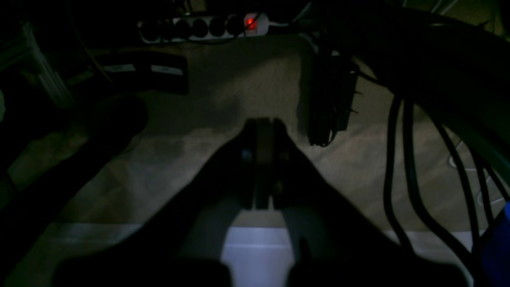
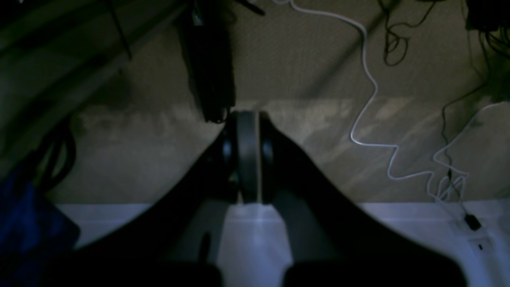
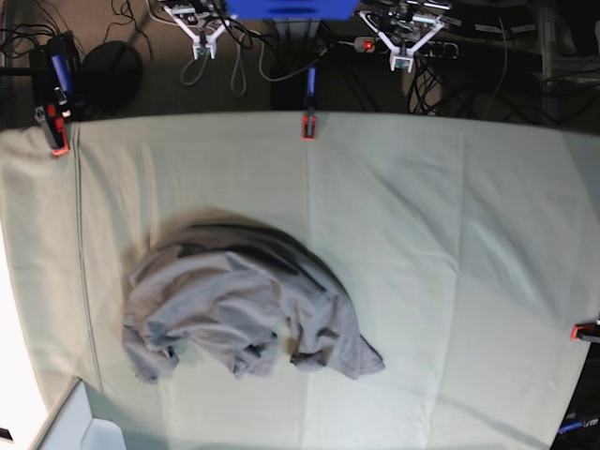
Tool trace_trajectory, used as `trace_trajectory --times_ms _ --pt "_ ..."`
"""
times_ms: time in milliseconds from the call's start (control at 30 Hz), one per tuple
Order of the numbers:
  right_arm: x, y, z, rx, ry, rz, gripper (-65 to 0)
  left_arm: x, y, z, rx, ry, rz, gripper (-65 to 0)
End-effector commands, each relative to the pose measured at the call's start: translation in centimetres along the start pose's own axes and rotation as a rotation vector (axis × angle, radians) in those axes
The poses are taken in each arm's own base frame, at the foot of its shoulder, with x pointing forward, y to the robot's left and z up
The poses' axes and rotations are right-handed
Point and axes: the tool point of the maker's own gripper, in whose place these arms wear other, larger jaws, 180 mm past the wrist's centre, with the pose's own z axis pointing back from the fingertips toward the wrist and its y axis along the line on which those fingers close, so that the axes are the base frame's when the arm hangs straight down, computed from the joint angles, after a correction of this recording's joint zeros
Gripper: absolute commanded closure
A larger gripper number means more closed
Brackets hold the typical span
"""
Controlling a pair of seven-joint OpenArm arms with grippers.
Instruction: Layout the t-shirt on the table in an organized manner, then fold the t-shirt properly
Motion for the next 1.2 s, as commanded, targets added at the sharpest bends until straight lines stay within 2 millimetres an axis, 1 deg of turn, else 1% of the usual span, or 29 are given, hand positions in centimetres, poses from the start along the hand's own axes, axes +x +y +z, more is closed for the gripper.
trace_trajectory --times_ms 0,233,333,400,467,600,1000,1033,1100,1167 --pt "-0.3 0.7 0.0 0.027 0.005 -0.003 0.0 -0.1 0.3 0.0 0.009 0.003 -0.007 0.0" --pt "-1.3 0.4 0.1 0.023 0.074 0.002 0.0 0.1 0.2 0.0 0.007 -0.002 -0.006 0.0" --pt "-0.5 0.2 0.0 0.019 0.066 0.004 0.0 0.1 0.1 0.0 0.006 -0.002 -0.006 0.0" --pt "-0.2 -0.5 0.0 0.008 0.064 0.004 0.0 -0.1 0.1 0.0 0.005 0.001 -0.006 0.0" --pt "0.0 -0.6 0.0 0.007 0.061 0.005 0.0 -0.2 0.1 0.0 0.005 0.002 -0.006 0.0" --pt "0.0 -1.3 0.0 -0.004 0.061 0.005 0.0 -0.4 0.0 0.0 0.004 0.005 -0.006 0.0" --pt "-0.1 -1.6 0.0 -0.007 0.062 0.006 0.0 -0.4 0.0 0.0 0.005 0.002 0.005 0.0" --pt "-0.2 -1.6 0.0 -0.007 0.061 0.006 0.0 -0.4 0.0 0.1 0.005 0.002 0.005 0.0" --pt "-0.3 -1.5 0.0 -0.006 0.061 0.006 0.0 -1.2 0.1 0.1 0.007 0.013 0.005 0.0" --pt "-0.4 -1.5 0.0 -0.006 0.062 0.006 0.0 -1.4 0.2 0.2 0.008 0.015 0.005 0.0"
